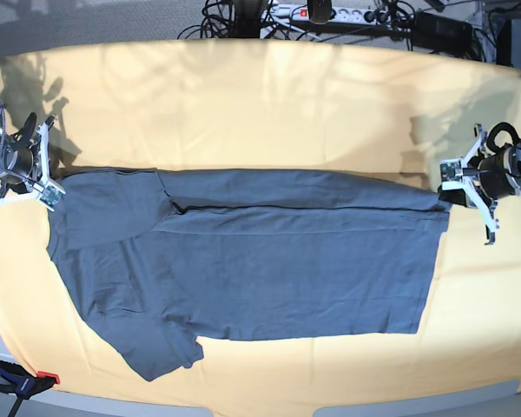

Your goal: Fold the T-shirt properly

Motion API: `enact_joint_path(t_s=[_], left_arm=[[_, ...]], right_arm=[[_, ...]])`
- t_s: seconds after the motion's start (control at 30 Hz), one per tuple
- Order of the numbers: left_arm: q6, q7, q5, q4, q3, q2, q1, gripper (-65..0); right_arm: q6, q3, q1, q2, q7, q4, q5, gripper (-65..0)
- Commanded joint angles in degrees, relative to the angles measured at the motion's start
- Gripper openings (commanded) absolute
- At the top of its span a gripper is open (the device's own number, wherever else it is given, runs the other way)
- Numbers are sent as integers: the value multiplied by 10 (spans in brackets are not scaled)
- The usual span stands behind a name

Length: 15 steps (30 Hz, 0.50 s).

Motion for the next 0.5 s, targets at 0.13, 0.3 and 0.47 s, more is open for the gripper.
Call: enact_joint_path(t_s=[0.13, 0.3, 0.47], left_arm=[[-22, -4, -20, 8, -9, -30, -8, -650], [-44, -4, -28, 8, -9, -47, -8, -650], [-47, -19, -29, 8, -9, -54, -8, -650]], right_arm=[[15, 7, 7, 26, -7, 10, 31, -650], [38, 7, 7, 29, -24, 10, 38, -650], [53, 7, 7, 61, -34, 18, 118, -650]])
